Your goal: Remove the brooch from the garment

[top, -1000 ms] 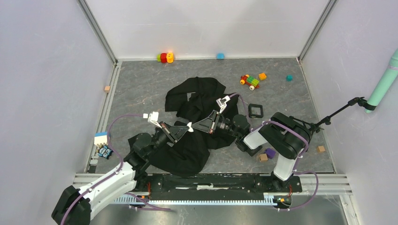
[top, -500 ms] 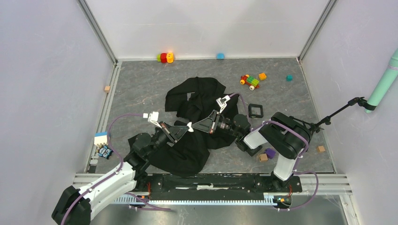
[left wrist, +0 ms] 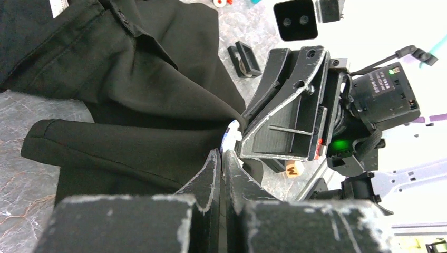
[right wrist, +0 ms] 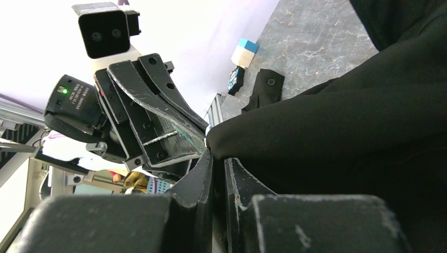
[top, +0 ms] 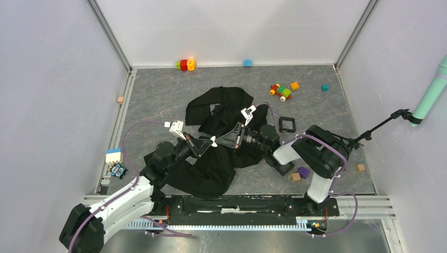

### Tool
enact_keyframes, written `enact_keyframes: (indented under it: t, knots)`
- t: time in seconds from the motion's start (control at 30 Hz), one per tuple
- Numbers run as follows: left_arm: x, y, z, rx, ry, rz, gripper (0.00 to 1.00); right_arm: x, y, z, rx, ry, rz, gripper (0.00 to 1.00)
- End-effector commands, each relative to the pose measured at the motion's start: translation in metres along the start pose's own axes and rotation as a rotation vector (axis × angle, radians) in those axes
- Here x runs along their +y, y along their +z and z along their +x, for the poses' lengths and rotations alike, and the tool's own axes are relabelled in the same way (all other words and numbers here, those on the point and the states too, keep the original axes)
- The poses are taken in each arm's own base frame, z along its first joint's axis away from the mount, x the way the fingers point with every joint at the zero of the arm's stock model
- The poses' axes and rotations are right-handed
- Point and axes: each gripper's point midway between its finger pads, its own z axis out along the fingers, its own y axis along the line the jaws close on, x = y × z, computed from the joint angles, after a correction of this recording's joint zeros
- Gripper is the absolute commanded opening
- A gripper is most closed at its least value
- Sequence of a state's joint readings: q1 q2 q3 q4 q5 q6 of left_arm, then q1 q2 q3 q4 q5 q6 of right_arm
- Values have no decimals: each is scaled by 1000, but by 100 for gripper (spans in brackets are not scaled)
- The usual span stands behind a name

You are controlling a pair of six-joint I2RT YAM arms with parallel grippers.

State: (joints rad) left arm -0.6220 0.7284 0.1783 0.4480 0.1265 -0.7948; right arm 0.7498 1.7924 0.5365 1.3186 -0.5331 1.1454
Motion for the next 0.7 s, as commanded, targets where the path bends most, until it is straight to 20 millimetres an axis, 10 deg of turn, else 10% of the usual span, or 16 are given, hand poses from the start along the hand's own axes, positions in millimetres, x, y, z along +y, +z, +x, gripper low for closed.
enact_keyframes:
  t: [0.0,0.47,0.67]
  knots:
    - [-73,3,-18,44,85,268,2,4,9,18,96,-40,-16,13]
    - [-15,7,-23,69,172,-79,2,18,-10,11,52,-102,-60,59]
    - [-3,4,-24,81,197,-148,2,16,-16,13,47,-121,-55,65]
